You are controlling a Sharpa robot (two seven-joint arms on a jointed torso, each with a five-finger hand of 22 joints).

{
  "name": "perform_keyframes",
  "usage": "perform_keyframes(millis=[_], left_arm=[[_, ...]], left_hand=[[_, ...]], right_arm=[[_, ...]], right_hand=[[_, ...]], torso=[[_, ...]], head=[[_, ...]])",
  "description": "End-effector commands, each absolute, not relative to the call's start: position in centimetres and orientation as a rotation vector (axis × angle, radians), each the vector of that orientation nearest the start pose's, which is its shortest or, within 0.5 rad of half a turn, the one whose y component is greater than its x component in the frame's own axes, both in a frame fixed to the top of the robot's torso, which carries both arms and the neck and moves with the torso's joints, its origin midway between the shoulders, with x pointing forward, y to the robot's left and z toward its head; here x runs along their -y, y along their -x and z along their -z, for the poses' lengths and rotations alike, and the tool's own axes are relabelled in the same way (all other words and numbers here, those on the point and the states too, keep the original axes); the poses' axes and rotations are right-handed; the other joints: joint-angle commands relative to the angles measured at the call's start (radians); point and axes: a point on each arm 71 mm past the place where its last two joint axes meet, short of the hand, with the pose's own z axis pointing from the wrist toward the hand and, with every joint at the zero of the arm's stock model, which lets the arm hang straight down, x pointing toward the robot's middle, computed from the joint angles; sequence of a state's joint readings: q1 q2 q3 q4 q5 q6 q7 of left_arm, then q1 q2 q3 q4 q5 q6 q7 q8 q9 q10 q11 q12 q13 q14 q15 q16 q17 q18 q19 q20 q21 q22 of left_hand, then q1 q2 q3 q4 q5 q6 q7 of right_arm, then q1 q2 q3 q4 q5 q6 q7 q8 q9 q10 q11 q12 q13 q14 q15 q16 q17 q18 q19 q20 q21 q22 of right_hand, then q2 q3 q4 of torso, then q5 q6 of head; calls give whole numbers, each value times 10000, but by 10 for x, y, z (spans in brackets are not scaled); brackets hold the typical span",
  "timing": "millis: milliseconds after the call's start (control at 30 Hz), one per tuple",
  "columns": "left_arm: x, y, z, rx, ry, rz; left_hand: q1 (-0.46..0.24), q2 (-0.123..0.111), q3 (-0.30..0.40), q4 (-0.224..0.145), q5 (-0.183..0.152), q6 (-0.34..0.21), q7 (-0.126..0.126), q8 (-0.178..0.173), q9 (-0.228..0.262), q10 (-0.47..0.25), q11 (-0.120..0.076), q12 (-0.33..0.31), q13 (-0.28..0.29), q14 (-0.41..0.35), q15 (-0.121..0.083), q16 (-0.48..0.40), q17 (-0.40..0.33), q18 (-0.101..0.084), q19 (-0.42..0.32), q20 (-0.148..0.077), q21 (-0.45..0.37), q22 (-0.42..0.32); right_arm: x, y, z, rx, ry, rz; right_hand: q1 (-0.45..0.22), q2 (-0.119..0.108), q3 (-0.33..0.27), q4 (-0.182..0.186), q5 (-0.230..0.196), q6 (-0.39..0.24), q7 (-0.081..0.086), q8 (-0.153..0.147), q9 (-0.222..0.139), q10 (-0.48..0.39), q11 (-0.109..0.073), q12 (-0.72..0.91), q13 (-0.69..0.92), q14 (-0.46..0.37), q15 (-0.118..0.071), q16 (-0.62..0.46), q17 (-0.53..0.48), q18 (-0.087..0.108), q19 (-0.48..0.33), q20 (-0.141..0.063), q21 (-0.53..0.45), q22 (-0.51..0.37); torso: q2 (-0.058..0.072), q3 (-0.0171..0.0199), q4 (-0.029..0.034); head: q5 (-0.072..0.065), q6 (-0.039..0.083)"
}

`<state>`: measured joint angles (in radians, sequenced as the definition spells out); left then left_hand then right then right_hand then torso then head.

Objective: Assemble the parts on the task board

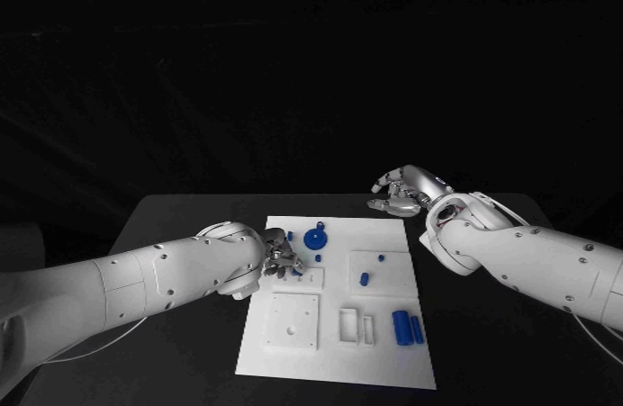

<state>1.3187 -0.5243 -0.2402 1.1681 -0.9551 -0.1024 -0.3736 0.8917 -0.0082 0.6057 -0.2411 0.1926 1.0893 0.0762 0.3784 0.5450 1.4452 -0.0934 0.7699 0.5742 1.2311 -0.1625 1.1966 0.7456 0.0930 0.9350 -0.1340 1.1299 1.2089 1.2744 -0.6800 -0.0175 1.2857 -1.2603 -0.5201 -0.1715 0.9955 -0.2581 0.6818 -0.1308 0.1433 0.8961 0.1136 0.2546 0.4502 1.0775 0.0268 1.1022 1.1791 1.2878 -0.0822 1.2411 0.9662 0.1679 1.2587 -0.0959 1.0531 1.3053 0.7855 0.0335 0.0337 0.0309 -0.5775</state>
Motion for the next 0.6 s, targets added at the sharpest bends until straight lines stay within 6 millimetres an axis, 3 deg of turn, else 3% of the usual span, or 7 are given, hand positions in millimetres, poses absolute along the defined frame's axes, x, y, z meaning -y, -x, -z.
perform_keyframes(millis=[33, 433, 600], left_arm=[[-157, -539, 237, -21481, 2220, 4576], [-159, -540, 242, -21579, 2224, 4539], [-159, -539, 247, -21657, 2217, 4542]], left_hand=[[15, 104, 19, -36, 47, 1195, -730, 3, 1853, -75, -104, 62, 15, 9, -52, 69, 7, -148, 77, -1117, 64, 20], [-70, 127, 18, -34, 42, 1252, -755, -4, 1965, -74, -129, 196, 55, 23, -74, 178, 8, -141, 109, -1129, 108, 62], [-85, 140, 25, -29, 39, 1246, -756, -17, 1983, -84, -131, 217, 59, 19, -80, 193, 4, -138, 113, -1131, 113, 68]], right_arm=[[199, -548, 142, -14543, -1798, -6128], [199, -548, 142, -14592, -1791, -6122], [198, -548, 142, -14575, -1792, -6129]], right_hand=[[92, -24, -33, 16, 53, -191, 300, 36, 14, 22, 29, -6, -13, -1, 12, -61, -10, 939, -4, -38, -69, -2], [115, -4, -41, 23, 104, -193, 298, 39, 15, 21, 26, -3, -26, 3, 9, -67, -9, 938, -1, -42, -76, 0], [115, -2, -46, 27, 110, -193, 298, 39, 15, 21, 26, -2, -28, 4, 9, -68, -9, 939, -1, -42, -77, 1]], torso=[[-2, -3, 5], [-6, 7, -1], [-2, 6, 0]], head=[[-23, -16], [-25, -64], [-127, -60]])
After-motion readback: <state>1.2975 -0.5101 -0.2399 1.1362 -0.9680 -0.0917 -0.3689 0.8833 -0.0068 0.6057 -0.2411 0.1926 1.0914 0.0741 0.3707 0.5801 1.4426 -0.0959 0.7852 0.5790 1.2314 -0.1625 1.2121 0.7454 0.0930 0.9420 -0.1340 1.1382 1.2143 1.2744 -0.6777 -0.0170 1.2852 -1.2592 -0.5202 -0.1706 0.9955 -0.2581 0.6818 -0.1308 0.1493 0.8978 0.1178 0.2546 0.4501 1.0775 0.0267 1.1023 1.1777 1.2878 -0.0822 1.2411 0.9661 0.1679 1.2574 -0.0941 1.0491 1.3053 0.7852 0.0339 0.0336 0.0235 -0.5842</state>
